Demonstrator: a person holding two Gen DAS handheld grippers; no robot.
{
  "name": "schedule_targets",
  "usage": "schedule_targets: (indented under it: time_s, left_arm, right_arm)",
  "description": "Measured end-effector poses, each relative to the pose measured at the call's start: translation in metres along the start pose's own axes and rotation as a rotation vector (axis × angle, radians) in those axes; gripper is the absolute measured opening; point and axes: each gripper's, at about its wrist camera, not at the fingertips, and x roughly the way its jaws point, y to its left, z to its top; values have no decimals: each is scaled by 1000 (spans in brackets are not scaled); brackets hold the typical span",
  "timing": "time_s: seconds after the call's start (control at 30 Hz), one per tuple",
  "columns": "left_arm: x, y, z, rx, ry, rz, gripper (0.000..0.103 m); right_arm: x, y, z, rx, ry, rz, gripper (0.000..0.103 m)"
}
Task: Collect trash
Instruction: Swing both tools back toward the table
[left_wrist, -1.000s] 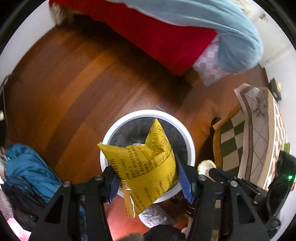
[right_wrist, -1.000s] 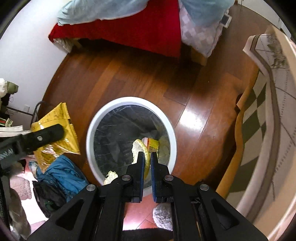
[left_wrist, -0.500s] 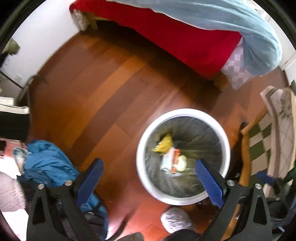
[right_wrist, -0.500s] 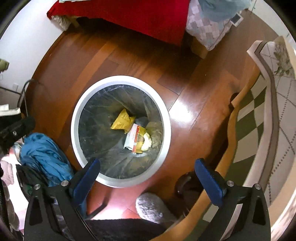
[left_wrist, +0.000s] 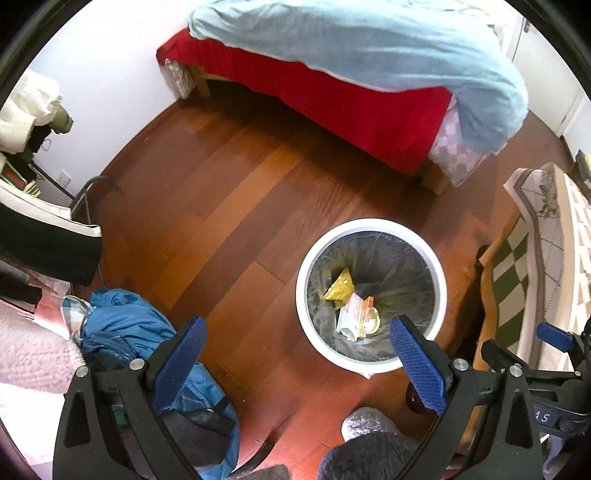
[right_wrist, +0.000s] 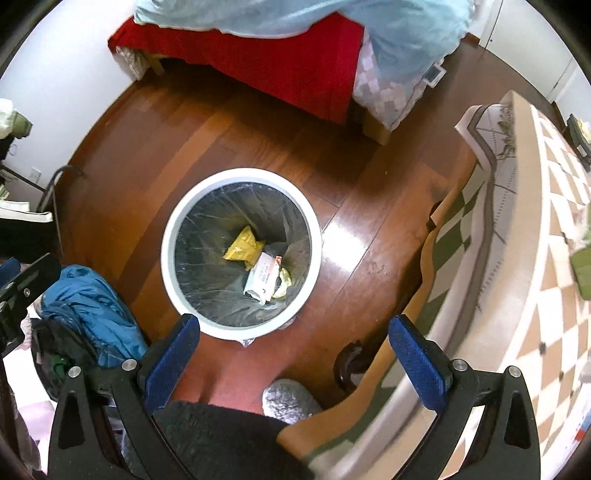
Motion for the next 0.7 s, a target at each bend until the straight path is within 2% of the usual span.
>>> schedule_targets:
  time_s: [0.4,0.7]
  left_arm:
    - [-103,-9,-33,3,-136,-48,101]
    - [-170,-32,-57,30,-225,-74,101]
  right_arm:
    - [-120,-13,-46,-16,-182,64,103]
    - [-196,-43,-90,48,-308,149,103]
